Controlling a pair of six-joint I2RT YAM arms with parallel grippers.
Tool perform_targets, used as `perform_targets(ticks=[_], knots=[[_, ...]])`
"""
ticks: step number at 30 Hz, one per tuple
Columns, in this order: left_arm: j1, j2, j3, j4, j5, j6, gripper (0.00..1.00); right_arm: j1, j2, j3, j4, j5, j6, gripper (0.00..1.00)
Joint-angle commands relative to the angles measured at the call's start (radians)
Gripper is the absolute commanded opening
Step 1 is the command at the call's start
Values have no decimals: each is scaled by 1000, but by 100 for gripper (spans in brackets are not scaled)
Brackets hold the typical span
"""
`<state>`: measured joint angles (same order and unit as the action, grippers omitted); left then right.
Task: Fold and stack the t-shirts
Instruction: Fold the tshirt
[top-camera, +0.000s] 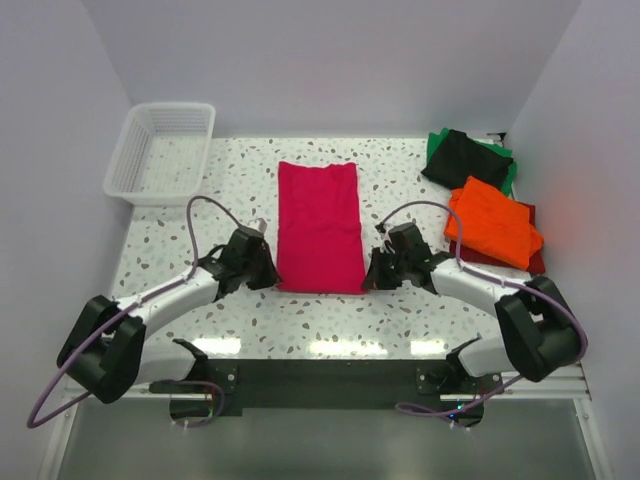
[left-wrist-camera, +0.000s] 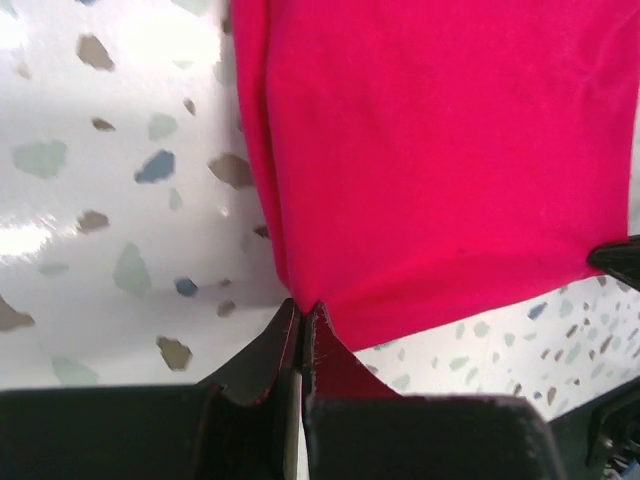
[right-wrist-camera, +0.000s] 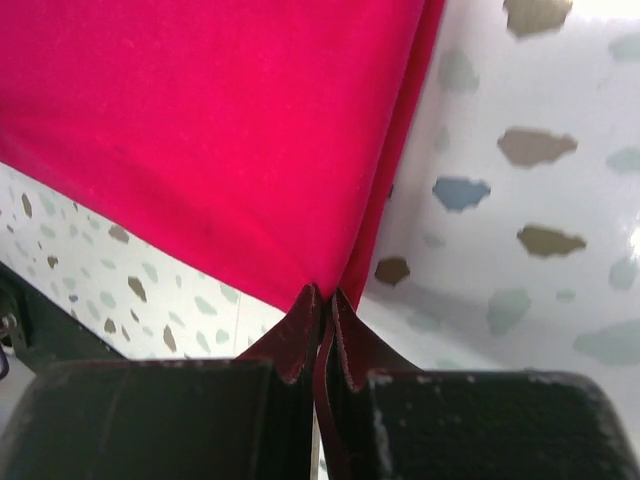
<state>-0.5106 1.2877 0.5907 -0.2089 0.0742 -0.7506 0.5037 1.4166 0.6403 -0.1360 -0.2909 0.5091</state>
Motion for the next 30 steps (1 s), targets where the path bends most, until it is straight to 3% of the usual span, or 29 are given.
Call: perform_targets(ticks=[1, 8, 14, 19, 30], knots=[[-127, -100, -20, -124, -125, -94, 0, 24, -128, -79, -89, -16, 20, 0], [-342, -229, -69, -228, -260, -328, 0, 140, -321, -143, -206, 44, 81, 0], [-535, -324, -31, -431, -453, -558, 0, 199, -494, -156, -333, 93, 118, 0], [-669, -300, 64, -632, -617, -760, 0, 203, -597, -116, -433, 150, 115, 0], [-736, -159, 328, -825, -838, -849, 0, 203, -590, 59, -522, 242, 74, 0]])
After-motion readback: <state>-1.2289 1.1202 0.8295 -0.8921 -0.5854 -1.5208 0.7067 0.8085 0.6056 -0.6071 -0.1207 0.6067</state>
